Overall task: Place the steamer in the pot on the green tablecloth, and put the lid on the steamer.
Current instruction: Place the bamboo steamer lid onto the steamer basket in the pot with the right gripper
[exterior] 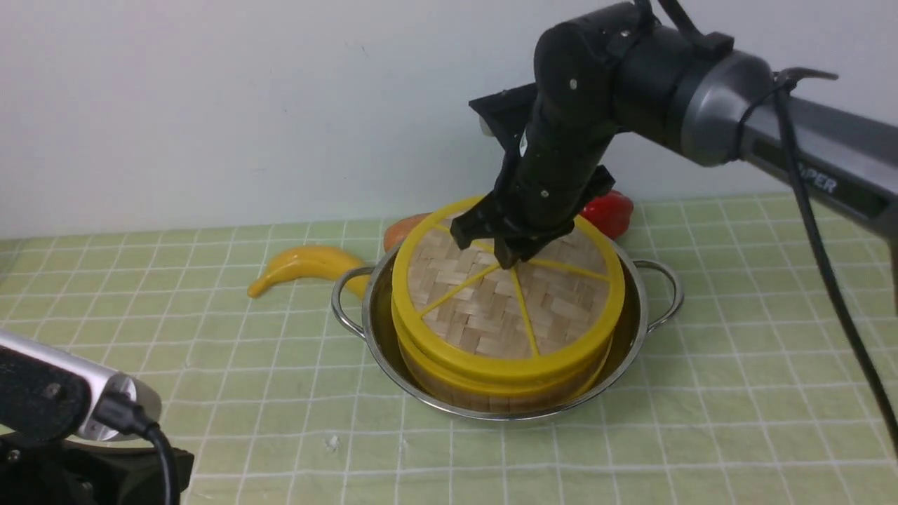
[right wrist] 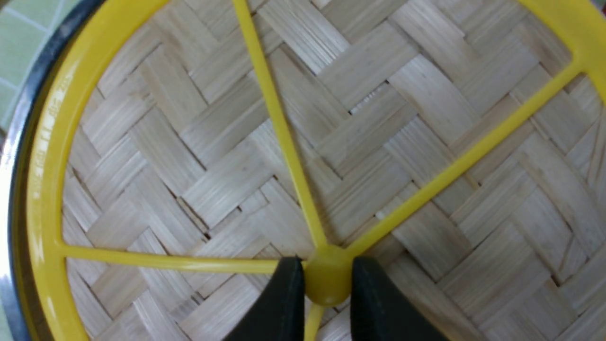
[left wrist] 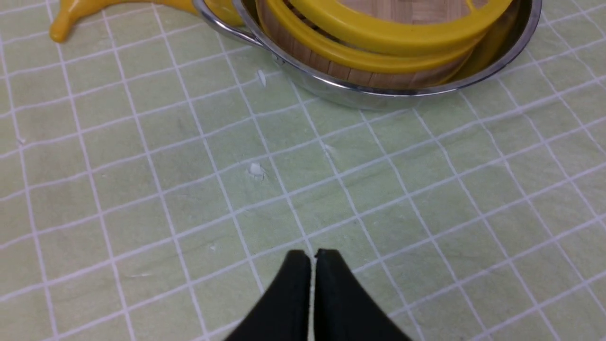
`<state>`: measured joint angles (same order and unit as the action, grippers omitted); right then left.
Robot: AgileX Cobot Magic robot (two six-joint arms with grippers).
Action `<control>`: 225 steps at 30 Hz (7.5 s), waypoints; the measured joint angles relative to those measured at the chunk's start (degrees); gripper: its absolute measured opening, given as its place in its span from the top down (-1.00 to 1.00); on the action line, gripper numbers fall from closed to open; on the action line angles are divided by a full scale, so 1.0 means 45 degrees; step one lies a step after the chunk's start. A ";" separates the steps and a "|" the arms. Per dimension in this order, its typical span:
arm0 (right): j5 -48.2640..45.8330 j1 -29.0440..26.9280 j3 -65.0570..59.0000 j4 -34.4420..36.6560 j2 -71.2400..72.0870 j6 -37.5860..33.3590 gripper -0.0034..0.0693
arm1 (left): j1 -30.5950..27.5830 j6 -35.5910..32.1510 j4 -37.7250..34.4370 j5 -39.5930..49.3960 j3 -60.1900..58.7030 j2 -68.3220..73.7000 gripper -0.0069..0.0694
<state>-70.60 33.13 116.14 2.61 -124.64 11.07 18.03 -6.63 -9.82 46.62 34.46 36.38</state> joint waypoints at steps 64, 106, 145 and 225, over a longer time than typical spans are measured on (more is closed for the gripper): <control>-0.0036 0.0000 -0.0167 0.0055 0.0628 0.0063 0.53 | 0.0000 -0.0111 0.0017 0.0043 0.0000 0.0000 0.79; 0.0050 0.0000 0.0731 0.0382 -0.0667 -0.0854 0.53 | 0.0000 -0.0148 0.0033 0.0004 0.0000 0.0000 0.79; 0.0040 0.0000 0.0048 0.0082 -0.0197 -0.0523 0.53 | 0.0000 -0.0148 0.0033 0.0004 0.0000 0.0000 0.79; 0.0568 0.0000 -0.0612 0.0103 -0.0020 -0.0610 0.53 | 0.0000 -0.0148 0.0033 -0.0035 0.0000 0.0000 0.79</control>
<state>-68.05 33.13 113.38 3.07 -124.73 8.32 18.03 -7.29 -9.67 46.46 34.46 36.38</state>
